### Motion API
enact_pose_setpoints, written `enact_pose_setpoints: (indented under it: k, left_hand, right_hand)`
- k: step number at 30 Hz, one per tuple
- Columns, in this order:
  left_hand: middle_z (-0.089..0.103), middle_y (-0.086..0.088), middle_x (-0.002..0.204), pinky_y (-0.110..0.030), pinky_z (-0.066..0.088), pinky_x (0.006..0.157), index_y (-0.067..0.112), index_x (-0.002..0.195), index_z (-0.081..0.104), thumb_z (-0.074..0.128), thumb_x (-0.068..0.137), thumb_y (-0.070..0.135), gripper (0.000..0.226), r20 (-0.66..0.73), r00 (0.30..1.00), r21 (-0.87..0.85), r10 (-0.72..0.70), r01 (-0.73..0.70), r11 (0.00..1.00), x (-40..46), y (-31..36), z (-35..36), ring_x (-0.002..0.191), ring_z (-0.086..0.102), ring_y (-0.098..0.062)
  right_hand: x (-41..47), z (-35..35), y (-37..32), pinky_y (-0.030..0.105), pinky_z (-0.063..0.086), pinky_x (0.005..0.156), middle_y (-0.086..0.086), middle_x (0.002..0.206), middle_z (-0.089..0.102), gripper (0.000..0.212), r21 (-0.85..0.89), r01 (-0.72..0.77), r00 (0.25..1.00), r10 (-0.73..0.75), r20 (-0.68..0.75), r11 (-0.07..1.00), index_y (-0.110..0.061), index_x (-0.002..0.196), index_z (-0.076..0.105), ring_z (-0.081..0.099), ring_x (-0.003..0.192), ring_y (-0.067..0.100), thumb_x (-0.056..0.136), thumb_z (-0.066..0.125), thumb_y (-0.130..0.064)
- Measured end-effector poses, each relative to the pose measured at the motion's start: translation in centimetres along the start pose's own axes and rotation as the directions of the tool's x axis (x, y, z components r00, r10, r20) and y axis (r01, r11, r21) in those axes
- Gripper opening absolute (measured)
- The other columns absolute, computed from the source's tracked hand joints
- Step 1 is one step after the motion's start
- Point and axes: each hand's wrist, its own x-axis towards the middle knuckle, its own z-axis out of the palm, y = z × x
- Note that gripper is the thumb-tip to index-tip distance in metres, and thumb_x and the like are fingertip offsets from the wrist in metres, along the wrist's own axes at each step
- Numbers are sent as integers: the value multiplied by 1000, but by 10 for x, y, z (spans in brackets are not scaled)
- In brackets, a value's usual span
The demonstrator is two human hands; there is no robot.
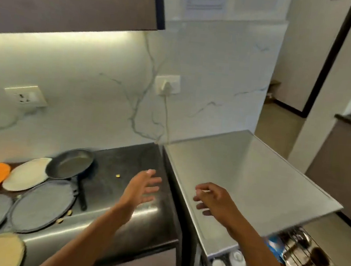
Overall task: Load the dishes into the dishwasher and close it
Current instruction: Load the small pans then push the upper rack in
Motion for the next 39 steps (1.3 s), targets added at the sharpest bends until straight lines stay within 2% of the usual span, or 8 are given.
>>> enact_pose_setpoints:
  k: [6, 11, 16, 21, 24, 30, 34, 39]
  left_hand:
    - [68, -9, 120, -48, 53, 98, 21, 118, 65, 63, 100, 26, 19, -414, 902, 252, 125, -19, 968, 29, -24, -125, 107, 64, -26]
    - [56, -18, 132, -56, 49, 101, 13, 135, 53, 68, 91, 36, 52, -660, 751, 449, 24, 369, 814, 60, -42, -213, 119, 55, -40]
    - [54, -26, 128, -53, 54, 98, -1, 136, 40, 66, 89, 14, 56, -586, 783, 212, -207, 395, 894, 101, -61, -254, 111, 58, -42]
    - [58, -20, 96, -41, 60, 69, -3, 128, 51, 57, 94, 2, 34, -507, 786, -154, -352, 319, 935, 135, -68, -269, 76, 59, -25]
    - [52, -12, 76, -29, 43, 52, 2, 125, 55, 53, 100, 11, 27, -531, 751, -221, -393, 326, 919, 145, -69, -273, 60, 50, -20]
    - [61, -27, 133, -59, 49, 104, 1, 143, 47, 48, 105, 43, 57, -698, 685, 55, -211, 345, 937, 145, -74, -273, 120, 60, -48]
    - [71, -23, 101, -55, 53, 90, 3, 102, 68, 53, 98, 44, 44, -673, 735, 121, -88, 227, 966, 121, -64, -245, 95, 67, -44]
    - [55, -2, 63, -38, 41, 60, 16, 74, 59, 56, 99, 43, 36, -471, 881, 60, 40, -14, 998, 86, -31, -165, 62, 50, -22]
  right_hand:
    - [41, 102, -32, 35, 61, 83, -3, 105, 76, 15, -132, 53, 991, -36, 128, 990, -31, 115, 67, 76, 89, 17, 101, 64, -31]
    - [66, 160, -43, 29, 61, 79, -3, 104, 75, 14, -191, 74, 979, -35, 202, 979, -33, 115, 65, 75, 91, 16, 101, 63, -30]
    - [84, 190, -44, 27, 60, 75, 0, 101, 76, 14, -225, 52, 978, -4, 208, 973, -31, 114, 66, 76, 87, 14, 100, 65, -28]
    - [103, 203, -48, 25, 59, 73, 4, 104, 75, 18, -245, 51, 982, -4, 191, 968, -28, 118, 65, 75, 86, 14, 100, 65, -29]
    - [112, 209, -50, 27, 59, 75, 7, 106, 75, 20, -241, 53, 980, -5, 198, 969, -29, 120, 64, 76, 90, 17, 101, 64, -31]
    - [123, 215, -51, 27, 60, 76, 2, 106, 75, 20, -219, 42, 978, 5, 211, 975, -30, 121, 63, 75, 89, 14, 101, 63, -33]
    - [123, 214, -57, 23, 59, 71, 1, 108, 74, 22, -181, 30, 977, 10, 212, 983, -26, 124, 62, 75, 93, 19, 103, 62, -30]
    - [121, 208, -61, 36, 61, 82, 7, 115, 72, 27, -46, -62, 988, 68, 138, 997, -21, 125, 61, 73, 95, 21, 103, 60, -36]
